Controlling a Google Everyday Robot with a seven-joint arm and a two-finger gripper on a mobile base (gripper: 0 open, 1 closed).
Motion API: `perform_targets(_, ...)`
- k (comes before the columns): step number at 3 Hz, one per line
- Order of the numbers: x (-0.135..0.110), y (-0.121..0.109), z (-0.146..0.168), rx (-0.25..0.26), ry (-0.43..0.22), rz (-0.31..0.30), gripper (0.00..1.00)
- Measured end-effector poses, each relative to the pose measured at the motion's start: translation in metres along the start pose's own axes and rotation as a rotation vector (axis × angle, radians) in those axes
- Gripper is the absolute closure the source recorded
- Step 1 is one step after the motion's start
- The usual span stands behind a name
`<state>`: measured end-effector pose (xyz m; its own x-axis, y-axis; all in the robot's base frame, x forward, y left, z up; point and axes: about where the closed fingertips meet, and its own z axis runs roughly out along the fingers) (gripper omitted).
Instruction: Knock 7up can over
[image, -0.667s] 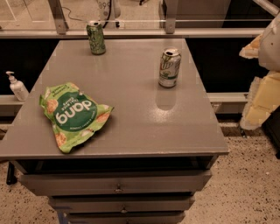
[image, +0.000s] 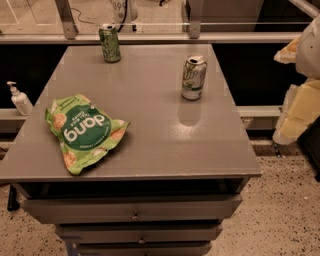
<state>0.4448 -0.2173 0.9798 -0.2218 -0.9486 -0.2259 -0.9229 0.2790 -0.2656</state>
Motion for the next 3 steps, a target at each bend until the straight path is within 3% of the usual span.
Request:
perform_targets(1, -0.003, -0.032, 0.011, 0.048, -0.066, 0.045, 0.00)
perform_targets(2, -0.014, -0.076, 0.026, 0.093, -0.176, 0.107, 0.00)
perform_targets(3, -0.034, -0.116, 0.053, 0.109, -0.325, 0.196, 0.00)
